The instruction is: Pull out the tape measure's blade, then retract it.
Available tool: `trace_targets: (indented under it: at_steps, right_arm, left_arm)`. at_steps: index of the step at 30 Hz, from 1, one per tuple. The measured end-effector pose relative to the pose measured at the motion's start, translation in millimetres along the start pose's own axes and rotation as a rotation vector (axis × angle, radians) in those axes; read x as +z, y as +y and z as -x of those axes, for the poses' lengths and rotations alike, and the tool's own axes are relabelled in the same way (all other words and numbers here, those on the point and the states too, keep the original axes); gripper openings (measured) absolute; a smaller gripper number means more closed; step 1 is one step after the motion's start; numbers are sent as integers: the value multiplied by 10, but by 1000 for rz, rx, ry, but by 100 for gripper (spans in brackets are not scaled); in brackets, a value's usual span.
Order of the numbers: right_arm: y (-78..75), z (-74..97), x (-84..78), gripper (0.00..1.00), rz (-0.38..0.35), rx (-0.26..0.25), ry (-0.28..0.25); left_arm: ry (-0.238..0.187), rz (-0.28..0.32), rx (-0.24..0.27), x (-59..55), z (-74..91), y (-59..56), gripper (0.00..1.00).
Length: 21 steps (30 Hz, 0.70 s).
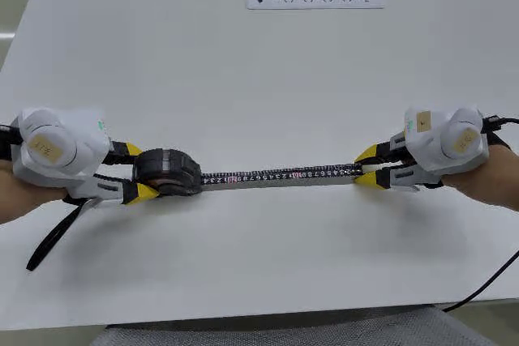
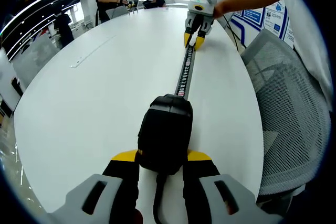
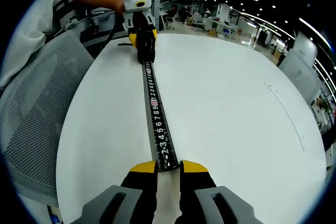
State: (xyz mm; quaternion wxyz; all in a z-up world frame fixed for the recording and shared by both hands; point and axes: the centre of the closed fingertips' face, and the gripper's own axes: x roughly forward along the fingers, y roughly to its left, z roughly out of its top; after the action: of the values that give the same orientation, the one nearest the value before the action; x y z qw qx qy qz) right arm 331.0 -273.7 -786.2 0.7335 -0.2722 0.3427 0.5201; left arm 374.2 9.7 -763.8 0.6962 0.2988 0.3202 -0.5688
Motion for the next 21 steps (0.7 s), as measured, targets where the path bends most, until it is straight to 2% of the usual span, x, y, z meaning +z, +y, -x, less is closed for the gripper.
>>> trace_targets:
  at_steps: [1,5,13,14,18,19,21]
  right_arm:
    - [-6,9,17,15,-28,-3,-10]
    - [-39,19,24,19,-45,-13,-18]
    - [-48,34,22,20,-73,-24,-31]
    - [-44,47,42,20,-93,-28,-43]
    - [-17,76,83,27,-144,-36,-56]
    - [0,87,105,29,-180,-36,-66]
    - [4,103,122,33,-188,-43,-74]
  left_arm:
    - [1,3,-1,-2,-1,-2,28]
    - [7,8,-8,-9,-22,-30,37]
    - [-9,29,-7,14,-8,-19,38]
    - [-24,56,-11,27,7,-18,39]
    - [-28,78,3,21,58,3,43]
    - [-29,80,10,24,74,6,43]
    - [-42,104,15,50,108,-7,45]
